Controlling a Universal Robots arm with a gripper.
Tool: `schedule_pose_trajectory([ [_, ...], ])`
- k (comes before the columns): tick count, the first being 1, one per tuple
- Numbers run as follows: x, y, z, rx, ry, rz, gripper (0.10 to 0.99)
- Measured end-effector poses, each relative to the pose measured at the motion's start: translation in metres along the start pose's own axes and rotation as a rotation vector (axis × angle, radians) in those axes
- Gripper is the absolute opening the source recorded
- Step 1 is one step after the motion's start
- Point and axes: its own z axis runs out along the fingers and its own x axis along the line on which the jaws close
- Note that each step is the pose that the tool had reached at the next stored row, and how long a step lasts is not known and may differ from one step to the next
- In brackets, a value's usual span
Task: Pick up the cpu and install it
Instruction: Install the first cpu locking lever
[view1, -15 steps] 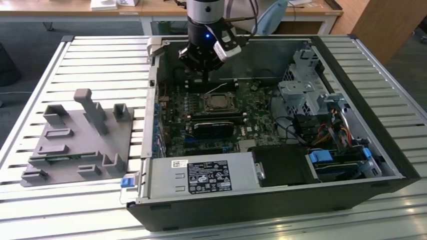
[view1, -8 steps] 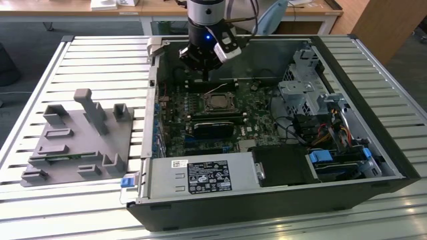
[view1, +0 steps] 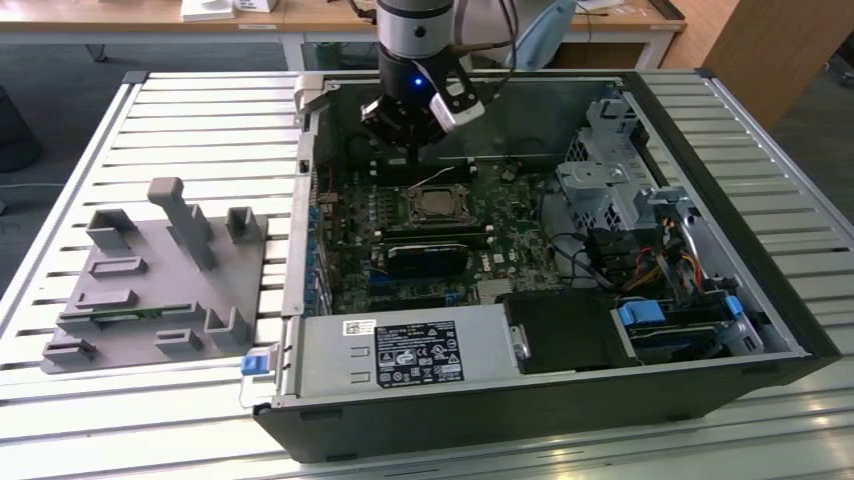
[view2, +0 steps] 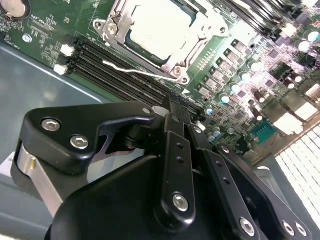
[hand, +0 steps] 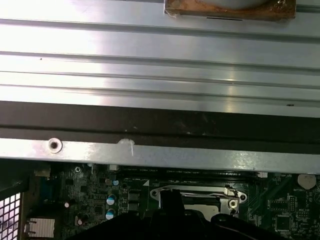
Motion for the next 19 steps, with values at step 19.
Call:
schedule_pose_trajectory([
  [19, -0.0147, -0.0011, 0.0113, 0.0, 0.0006, 0.0, 0.106],
])
